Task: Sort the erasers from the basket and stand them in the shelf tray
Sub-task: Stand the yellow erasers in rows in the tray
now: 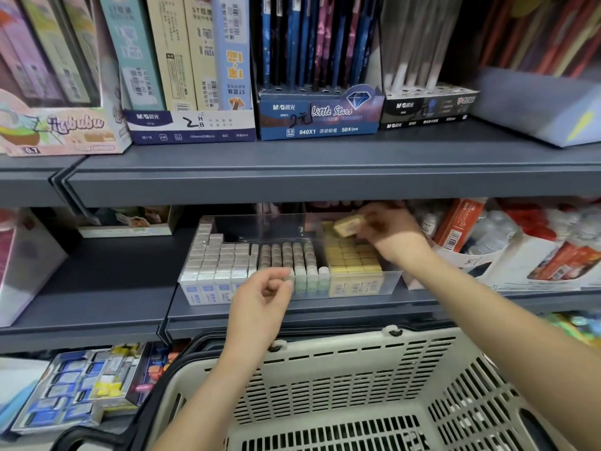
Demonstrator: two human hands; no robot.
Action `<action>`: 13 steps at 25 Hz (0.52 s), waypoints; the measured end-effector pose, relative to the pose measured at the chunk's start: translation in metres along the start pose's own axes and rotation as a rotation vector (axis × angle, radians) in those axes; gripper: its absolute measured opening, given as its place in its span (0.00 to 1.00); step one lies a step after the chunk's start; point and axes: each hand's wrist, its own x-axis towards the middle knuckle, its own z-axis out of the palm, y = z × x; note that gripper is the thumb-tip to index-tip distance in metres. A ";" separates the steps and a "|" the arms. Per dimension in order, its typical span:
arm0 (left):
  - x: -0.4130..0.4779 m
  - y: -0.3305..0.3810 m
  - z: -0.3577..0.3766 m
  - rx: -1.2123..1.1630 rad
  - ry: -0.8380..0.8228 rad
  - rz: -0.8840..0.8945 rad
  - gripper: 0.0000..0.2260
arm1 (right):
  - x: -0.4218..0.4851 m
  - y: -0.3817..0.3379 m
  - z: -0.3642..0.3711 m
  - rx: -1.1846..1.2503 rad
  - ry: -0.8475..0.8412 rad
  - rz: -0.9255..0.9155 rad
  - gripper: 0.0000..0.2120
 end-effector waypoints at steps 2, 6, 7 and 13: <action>0.000 -0.007 0.000 0.062 -0.012 -0.002 0.09 | 0.023 0.008 -0.003 -0.154 0.076 -0.067 0.09; -0.001 -0.019 0.004 0.129 -0.011 -0.015 0.09 | 0.050 0.024 0.011 -0.258 0.032 -0.183 0.01; -0.001 -0.021 0.005 0.121 -0.007 -0.017 0.09 | 0.055 0.026 0.015 -0.307 -0.010 -0.176 0.02; 0.001 -0.025 0.009 0.131 -0.007 -0.006 0.08 | 0.078 0.024 0.039 -0.333 -0.249 -0.090 0.11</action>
